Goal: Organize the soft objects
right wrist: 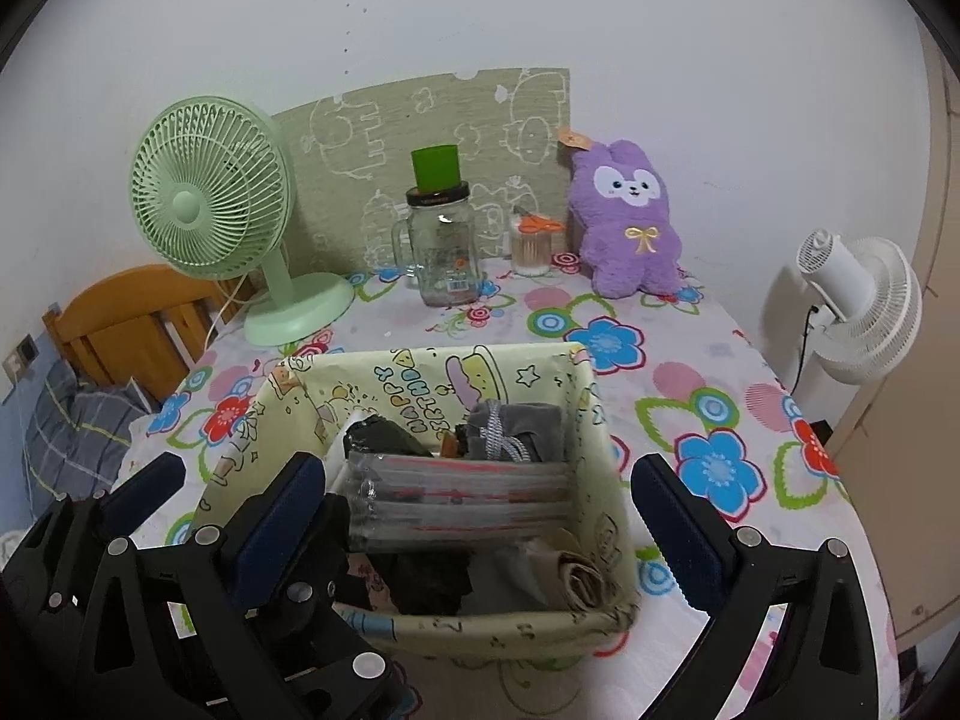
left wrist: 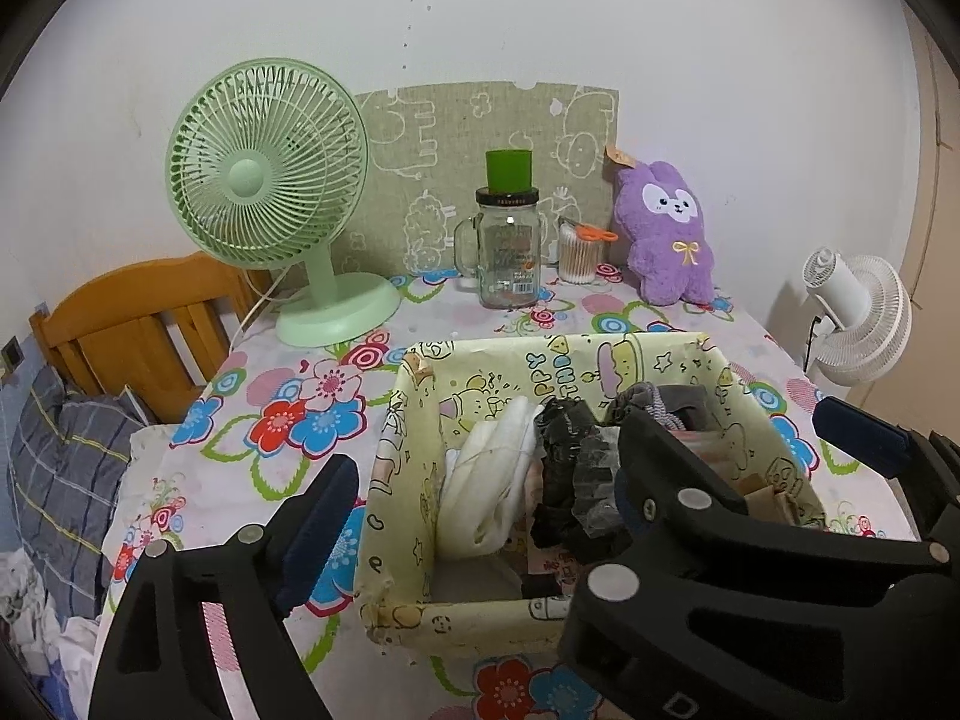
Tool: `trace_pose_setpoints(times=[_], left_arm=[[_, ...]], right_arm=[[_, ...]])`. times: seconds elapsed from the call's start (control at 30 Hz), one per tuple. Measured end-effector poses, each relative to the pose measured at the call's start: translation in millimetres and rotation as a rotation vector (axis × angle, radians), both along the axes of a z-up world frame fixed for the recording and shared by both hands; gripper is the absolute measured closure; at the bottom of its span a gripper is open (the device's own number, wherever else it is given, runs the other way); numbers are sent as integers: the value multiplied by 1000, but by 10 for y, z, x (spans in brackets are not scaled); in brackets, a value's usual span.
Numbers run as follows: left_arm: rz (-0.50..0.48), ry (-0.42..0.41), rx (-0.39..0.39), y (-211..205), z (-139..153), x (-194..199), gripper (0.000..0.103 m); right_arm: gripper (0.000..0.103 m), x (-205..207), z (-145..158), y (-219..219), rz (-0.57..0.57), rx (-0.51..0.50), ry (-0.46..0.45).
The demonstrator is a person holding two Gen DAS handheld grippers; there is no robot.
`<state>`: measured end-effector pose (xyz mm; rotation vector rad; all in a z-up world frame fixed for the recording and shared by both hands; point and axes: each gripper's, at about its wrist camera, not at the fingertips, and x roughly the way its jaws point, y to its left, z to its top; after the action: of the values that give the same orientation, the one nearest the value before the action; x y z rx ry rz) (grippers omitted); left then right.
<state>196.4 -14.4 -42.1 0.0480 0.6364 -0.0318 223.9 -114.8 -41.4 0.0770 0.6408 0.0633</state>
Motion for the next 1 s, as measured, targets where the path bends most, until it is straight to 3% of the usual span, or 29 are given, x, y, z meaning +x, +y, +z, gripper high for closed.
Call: trace_pose_setpoints(times=[1.0], left_arm=[[8, -166, -17, 46, 659, -941, 8]], right_arm=[[0, -1055, 685, -245, -72, -2, -179]])
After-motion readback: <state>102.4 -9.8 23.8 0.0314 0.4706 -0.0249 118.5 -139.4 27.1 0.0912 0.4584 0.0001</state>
